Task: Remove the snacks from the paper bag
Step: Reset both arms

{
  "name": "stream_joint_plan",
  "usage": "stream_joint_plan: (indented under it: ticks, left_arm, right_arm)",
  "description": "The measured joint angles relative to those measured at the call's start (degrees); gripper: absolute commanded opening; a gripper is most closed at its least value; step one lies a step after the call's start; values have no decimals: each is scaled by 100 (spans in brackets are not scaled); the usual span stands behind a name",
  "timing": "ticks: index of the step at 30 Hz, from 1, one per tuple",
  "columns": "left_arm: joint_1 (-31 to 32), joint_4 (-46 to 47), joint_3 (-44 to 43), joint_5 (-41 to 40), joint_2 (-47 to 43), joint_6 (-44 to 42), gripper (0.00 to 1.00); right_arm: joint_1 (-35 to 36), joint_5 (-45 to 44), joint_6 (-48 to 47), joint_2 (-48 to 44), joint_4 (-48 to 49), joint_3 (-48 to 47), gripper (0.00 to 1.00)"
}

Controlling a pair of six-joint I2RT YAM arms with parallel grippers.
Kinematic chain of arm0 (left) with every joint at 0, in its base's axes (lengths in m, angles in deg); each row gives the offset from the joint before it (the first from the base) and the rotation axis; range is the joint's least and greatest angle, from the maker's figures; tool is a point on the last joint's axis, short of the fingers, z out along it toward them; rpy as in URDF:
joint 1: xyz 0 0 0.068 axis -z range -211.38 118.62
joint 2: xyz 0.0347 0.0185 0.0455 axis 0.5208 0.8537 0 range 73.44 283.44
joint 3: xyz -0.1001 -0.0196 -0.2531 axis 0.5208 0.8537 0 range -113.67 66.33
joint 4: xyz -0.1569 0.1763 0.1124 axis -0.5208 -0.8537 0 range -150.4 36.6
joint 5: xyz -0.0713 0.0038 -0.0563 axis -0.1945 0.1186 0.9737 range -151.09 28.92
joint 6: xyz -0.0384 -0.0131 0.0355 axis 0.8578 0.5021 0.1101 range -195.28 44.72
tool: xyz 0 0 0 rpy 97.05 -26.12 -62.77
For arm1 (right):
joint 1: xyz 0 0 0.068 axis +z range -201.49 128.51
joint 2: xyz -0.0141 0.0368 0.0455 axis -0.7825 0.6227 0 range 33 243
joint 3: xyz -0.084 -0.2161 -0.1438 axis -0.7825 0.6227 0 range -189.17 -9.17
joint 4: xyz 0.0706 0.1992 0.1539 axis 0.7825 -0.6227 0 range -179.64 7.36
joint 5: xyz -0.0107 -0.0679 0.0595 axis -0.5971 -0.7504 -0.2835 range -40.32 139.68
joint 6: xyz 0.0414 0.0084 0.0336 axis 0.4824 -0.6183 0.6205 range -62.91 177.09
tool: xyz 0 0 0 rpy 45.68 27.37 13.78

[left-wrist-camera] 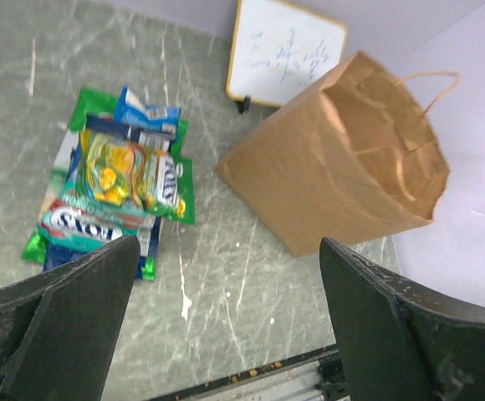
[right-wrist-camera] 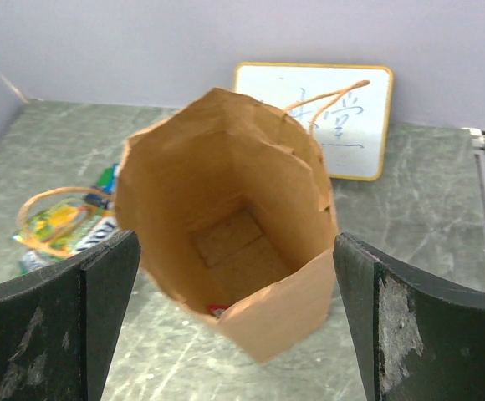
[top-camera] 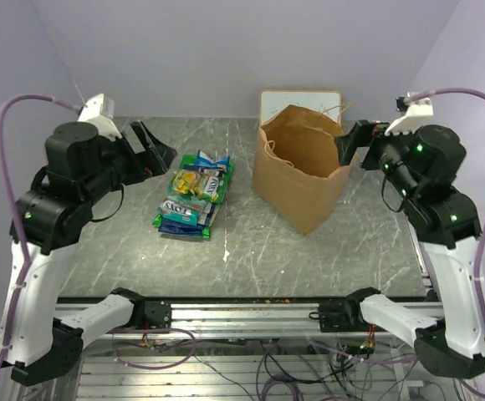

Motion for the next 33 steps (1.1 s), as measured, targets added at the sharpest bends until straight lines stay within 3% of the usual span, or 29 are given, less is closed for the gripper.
stream_joint_plan:
  ticks: [6, 14, 23, 33]
  left_arm:
    - [0, -44, -826, -105, -317, -518, 97]
    - [0, 273, -1104, -734, -1080, -824, 97]
    - [0, 549, -1062, -852, -796, -706, 93]
    - [0, 157, -1338, -859, -415, -640, 96]
  right_arm:
    - [0, 302, 466, -468, -481, -332, 100]
    - [0, -199, 1078, -695, -1316, -1102, 100]
    - [0, -380, 1644, -638, -1971, -1244, 100]
    - [0, -579, 1770, -297, -2319, -1537, 100]
